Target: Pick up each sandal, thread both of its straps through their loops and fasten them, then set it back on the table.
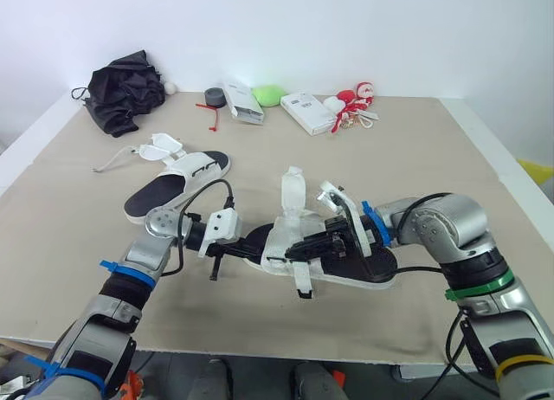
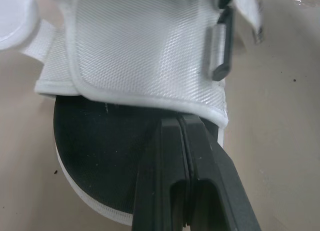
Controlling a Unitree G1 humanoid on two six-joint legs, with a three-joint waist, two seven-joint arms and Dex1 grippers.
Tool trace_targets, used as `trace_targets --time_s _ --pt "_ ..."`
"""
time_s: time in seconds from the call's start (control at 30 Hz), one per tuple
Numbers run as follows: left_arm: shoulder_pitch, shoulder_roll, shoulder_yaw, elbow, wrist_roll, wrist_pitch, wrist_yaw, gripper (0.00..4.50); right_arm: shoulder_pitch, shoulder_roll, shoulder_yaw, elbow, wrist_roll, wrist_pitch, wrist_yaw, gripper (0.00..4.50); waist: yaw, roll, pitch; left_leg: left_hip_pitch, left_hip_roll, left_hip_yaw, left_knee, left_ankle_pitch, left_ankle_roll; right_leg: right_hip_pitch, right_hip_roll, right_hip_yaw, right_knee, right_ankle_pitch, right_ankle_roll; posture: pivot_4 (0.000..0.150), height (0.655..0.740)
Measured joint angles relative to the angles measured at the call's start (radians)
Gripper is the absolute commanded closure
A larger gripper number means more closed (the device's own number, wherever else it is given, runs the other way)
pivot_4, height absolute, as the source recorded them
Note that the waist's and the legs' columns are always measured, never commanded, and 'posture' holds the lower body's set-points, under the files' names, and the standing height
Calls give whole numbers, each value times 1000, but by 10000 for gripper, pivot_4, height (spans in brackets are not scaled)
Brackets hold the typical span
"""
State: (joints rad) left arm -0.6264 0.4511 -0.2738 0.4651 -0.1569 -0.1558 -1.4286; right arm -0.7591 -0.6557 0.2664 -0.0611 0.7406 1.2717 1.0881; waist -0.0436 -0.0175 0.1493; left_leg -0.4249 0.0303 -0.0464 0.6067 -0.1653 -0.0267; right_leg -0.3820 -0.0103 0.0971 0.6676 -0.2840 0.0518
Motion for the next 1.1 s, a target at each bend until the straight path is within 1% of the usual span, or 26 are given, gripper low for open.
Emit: trace_targets --time_s 0.03,0.07,0.13,0.2,0.23,0.27,0.3,0.4,0.5,0.57,0.63,0.67,0.7,0.73,0.8,0.87,0.93,1.1 --pt "-2 0 0 5 0 -1 -1 45000 9 0 0 2 -19 -27 -5 24470 0 0 0 0 0 0 0 0 0 0 0 0 0 0 0 1500 7380" --pt "-4 0 0 8 0 -2 -2 45000 15 0 0 5 -29 -37 -8 22675 0 0 0 0 0 0 0 0 0 0 0 0 0 0 0 1500 7380" --pt "-8 -1 0 15 0 -2 -4 45000 12 -8 -7 20 -34 -34 -15 22675 0 0 0 0 0 0 0 0 0 0 0 0 0 0 -1 1500 7380" --pt "-10 -3 -1 18 0 -2 -4 45000 3 -27 -66 46 2 -3 1 22675 0 0 0 0 0 0 1 0 0 0 0 0 0 0 0 1500 7380" --pt "-10 -3 -1 18 0 -2 -5 45000 3 -28 -68 46 3 -2 1 22675 0 0 0 0 0 0 1 0 0 0 0 0 0 1 0 1500 7380" --pt "-12 -4 -1 20 0 -2 -8 45000 -15 -61 -133 48 34 18 15 22675 0 0 0 0 0 0 1 0 0 0 0 0 0 0 0 1500 7380" --pt "-14 -5 -2 24 0 -4 -12 45000 -11 -87 -184 29 68 30 26 22675 0 0 0 0 0 0 0 0 0 0 0 0 0 0 0 1500 7380" --pt "-17 -6 -2 29 0 -5 -16 45000 23 -113 -222 -22 92 33 31 22675 1 0 0 0 0 0 0 0 0 0 0 0 0 0 0 1500 7380" --pt "-19 -12 -3 31 0 -9 -17 45000 154 -179 -260 -166 101 -5 44 22675 4 0 0 -1 -1 0 0 0 0 0 -1 0 -1 0 1 1500 7380" --pt "-18 -19 -9 27 -1 -14 -12 45000 317 -276 -294 -347 88 -62 46 22675 13 1 0 -3 -2 -2 0 0 -1 0 -1 0 -1 -2 2 1500 7380" --pt "-18 -15 -4 29 -1 -14 -16 45000 376 -305 -297 -414 73 -81 45 22675 12 0 0 -3 -2 -2 1 -1 -2 0 -1 0 -1 -2 2 1500 7380" --pt "-18 -12 -5 30 0 -14 -18 45000 430 -329 -298 -477 58 -97 41 22675 11 1 0 -2 -2 0 1 -1 -2 0 -1 1 -1 -2 2 1500 7380" --pt "-16 -11 -2 35 0 -14 -9 45000 573 -301 -246 -611 5 -105 -95 22675 10 -2 0 1 -1 0 1 -1 -2 2 0 1 -1 -1 1 1500 7380" --pt "-17 -11 -2 35 0 -14 -8 45000 582 -284 -231 -611 -10 -107 -124 22675 8 -2 0 1 -1 0 2 -1 -2 2 0 2 -1 -1 0 1500 7380" --pt "-17 -12 -2 36 0 -14 -3 45000 591 -264 -215 -609 -33 -109 -165 22675 8 -2 1 1 -1 2 3 0 -3 2 -1 3 -1 -1 0 1500 7380" --pt "-18 -12 -3 38 0 -15 -3 45000 588 -215 -215 -601 -47 -112 -230 22675 5 -5 1 1 -1 2 3 0 -3 2 -1 3 -2 0 1 1500 7380" --pt "-18 -13 -4 39 0 -17 -4 45000 576 -176 -212 -598 -45 -104 -263 22675 4 -5 1 1 -1 2 3 0 -3 2 -1 3 -2 0 1 1500 7380" --pt "-20 -14 -5 41 0 -21 -9 45000 526 -131 -199 -580 -26 -86 -292 22675 3 -5 1 0 -1 0 3 0 -3 3 -1 2 -2 -1 2 1500 7380"
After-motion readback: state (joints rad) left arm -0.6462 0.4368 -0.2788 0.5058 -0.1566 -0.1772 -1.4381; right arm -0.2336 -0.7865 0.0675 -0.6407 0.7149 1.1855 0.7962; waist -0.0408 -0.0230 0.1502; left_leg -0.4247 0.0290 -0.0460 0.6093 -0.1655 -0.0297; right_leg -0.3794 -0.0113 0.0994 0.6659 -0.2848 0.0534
